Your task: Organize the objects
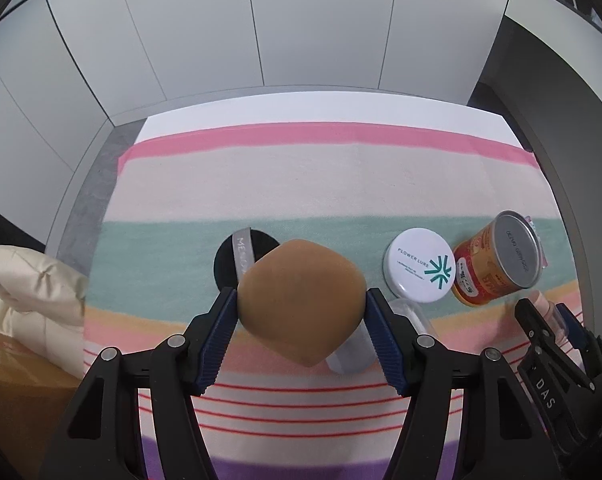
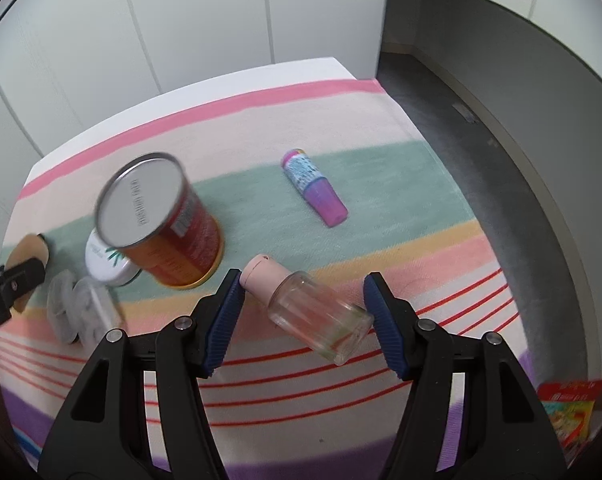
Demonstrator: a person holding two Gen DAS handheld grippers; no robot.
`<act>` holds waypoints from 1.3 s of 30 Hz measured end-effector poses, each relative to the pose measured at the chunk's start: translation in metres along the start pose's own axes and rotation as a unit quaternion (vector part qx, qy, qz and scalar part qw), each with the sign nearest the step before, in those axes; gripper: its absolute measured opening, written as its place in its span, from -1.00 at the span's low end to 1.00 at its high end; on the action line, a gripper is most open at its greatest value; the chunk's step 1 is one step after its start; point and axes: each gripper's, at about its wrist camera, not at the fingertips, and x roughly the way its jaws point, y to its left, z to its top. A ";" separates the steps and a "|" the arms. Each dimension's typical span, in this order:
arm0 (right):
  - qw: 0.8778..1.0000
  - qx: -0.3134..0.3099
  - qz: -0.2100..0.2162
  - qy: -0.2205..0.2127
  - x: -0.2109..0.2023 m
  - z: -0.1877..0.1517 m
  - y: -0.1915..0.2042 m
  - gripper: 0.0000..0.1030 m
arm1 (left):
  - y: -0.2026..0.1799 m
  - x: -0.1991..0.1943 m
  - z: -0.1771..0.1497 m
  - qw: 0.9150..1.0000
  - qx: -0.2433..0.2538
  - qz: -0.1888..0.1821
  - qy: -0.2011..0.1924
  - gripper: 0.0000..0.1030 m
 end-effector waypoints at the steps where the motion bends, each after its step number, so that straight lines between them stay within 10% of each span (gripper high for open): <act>1: 1.000 -0.009 0.004 0.001 -0.004 0.001 0.001 0.25 | 0.000 -0.004 0.000 1.000 0.002 0.002 -0.001 0.27; 39: 0.987 -0.120 0.059 -0.091 -0.235 0.089 -0.012 0.25 | 0.003 -0.265 0.021 0.992 -0.011 0.009 -0.122 0.27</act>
